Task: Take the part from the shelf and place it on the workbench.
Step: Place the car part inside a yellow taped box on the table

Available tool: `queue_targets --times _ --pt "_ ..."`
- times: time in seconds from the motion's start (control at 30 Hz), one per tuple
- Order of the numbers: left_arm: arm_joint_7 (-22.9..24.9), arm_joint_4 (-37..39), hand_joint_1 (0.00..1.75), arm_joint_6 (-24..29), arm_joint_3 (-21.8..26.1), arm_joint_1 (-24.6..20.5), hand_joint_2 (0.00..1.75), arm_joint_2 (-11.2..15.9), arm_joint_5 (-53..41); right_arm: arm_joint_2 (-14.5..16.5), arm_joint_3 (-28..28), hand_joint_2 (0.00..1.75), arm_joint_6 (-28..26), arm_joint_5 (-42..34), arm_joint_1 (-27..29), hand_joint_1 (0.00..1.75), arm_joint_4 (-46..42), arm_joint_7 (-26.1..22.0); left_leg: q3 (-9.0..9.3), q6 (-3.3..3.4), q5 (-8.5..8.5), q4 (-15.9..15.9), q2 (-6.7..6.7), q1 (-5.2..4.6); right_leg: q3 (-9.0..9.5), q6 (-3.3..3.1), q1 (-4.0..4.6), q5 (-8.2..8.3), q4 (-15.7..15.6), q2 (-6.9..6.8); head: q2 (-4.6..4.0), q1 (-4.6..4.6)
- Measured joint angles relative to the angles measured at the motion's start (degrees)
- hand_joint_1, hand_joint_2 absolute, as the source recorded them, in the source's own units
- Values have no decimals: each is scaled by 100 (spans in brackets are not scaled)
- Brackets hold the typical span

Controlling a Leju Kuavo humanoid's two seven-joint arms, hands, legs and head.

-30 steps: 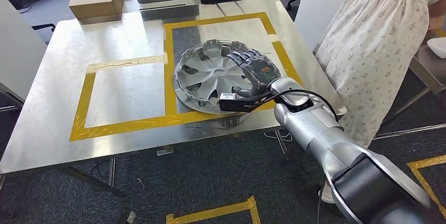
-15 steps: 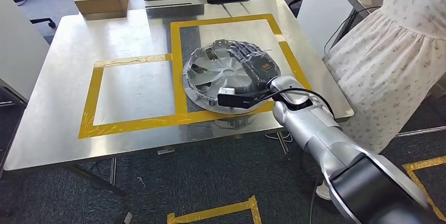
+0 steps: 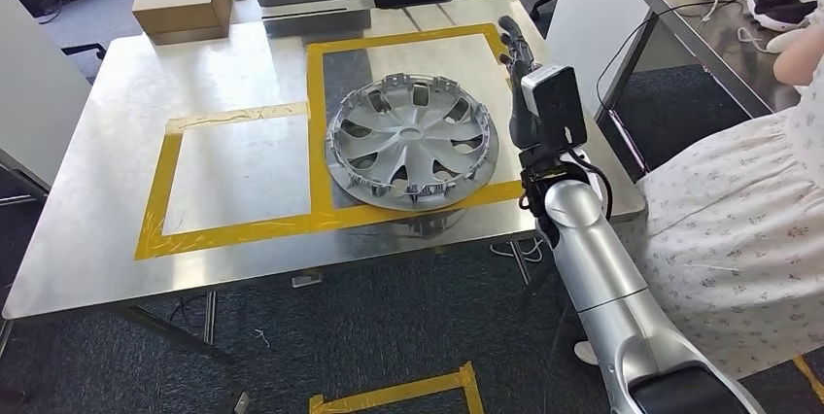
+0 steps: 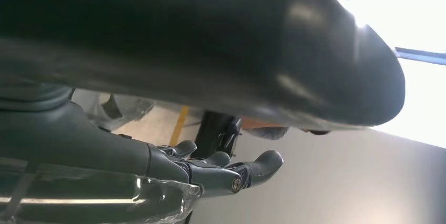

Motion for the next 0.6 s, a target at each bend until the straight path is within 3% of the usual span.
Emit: queue_targets --times 0.03,0.07,0.1,0.2,0.37,0.43,0.47,0.53,0.6 --pt "-10 -6 0 14 -2 5 0 11 -1 -13 -49 0 109 -288 141 0 -252 32 -161 -20 -130 354 1 10 1 -2 1 -3 1 0 0 1" --pt "-22 -11 0 33 -3 12 0 18 -1 -27 -86 0 217 -573 285 0 -485 62 -248 -32 -156 534 4 18 3 -2 1 -4 2 2 0 1" --pt "-37 -17 0 55 -4 17 0 25 -2 -42 -120 0 343 -894 430 0 -740 96 -231 -37 -74 495 7 25 6 -1 1 -6 3 5 0 1" --pt "-67 -25 0 91 -5 22 0 38 -2 -61 -161 0 553 -1401 661 0 -1147 150 9 -29 244 -5 14 37 17 2 -2 -8 4 17 0 -1" --pt "-71 -26 0 94 -4 22 0 43 -2 -63 -163 0 570 -1442 684 0 -1181 155 66 -25 297 -118 15 38 19 3 -2 -8 4 19 0 -1" --pt "-91 -32 0 114 -3 21 0 55 0 -73 -170 0 624 -1620 778 0 -1355 161 295 1 465 -568 14 39 28 14 -2 -14 4 27 0 0" --pt "-109 -37 0 126 -3 20 0 61 8 -90 -173 0 665 -1748 882 0 -1536 160 423 24 515 -800 12 27 20 32 12 -16 7 30 0 1" --pt "-156 -74 0 138 -2 31 0 68 52 -187 -197 0 778 -2035 1369 0 -2179 153 598 156 574 -1120 6 10 -100 106 23 -130 219 28 0 6" --pt "-189 -115 0 137 -1 45 0 71 105 -308 -230 0 849 -2202 1896 0 -2742 144 633 277 598 -1191 4 -3 -457 133 17 -458 957 22 0 10"
